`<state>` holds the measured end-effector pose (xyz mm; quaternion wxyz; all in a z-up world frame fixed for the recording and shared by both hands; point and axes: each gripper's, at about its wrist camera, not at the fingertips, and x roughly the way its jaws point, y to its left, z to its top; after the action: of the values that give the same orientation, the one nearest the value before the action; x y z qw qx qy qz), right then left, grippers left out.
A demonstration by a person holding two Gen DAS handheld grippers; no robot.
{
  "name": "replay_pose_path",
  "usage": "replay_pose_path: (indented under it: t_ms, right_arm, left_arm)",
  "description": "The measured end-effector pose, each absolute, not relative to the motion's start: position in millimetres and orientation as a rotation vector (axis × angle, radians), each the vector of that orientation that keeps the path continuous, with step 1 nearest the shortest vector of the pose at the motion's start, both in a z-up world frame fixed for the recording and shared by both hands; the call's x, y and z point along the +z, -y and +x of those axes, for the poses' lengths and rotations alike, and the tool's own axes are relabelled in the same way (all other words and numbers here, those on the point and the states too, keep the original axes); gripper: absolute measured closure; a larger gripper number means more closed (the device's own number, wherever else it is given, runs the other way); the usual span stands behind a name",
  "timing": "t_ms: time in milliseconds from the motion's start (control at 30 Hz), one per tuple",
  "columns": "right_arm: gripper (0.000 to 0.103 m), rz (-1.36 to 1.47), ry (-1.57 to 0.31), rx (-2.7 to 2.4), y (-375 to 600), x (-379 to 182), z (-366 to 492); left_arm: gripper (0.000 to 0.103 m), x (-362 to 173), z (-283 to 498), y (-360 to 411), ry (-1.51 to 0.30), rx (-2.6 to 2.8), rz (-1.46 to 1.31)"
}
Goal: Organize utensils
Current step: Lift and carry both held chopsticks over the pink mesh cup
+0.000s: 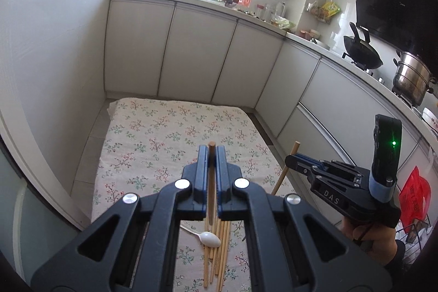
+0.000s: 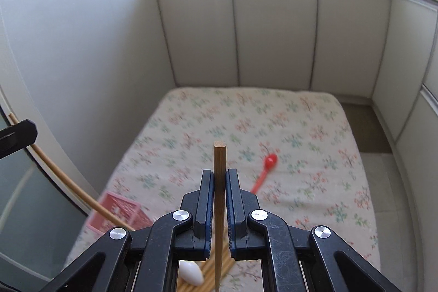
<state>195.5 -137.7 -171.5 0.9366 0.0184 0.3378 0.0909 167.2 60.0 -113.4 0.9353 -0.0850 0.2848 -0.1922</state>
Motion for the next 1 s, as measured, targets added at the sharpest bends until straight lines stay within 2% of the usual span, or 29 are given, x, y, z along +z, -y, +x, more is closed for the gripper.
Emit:
replay_pose_path:
  t_ms: [267,533,1000]
  right_arm:
    - [0.096,0.113,-0.561,0.275,114.7,-137.7,196.3]
    - [0.096,0.218,-0.493,0.364,94.5,-129.6,208.3]
    - [0.096,0.254,-0.685,0.381,59.5,-200.1,262.3]
  left_arm:
    - [0.098,-101.5,169.1,-85.5,-0.521,-0.271,-0.154]
    - [0.098,-122.4,186.4,-91.5,-0.597,-0.224,-0.117]
    - [0.097,-174.6,226.1,-72.9,-0.806,-0.257,-0.059]
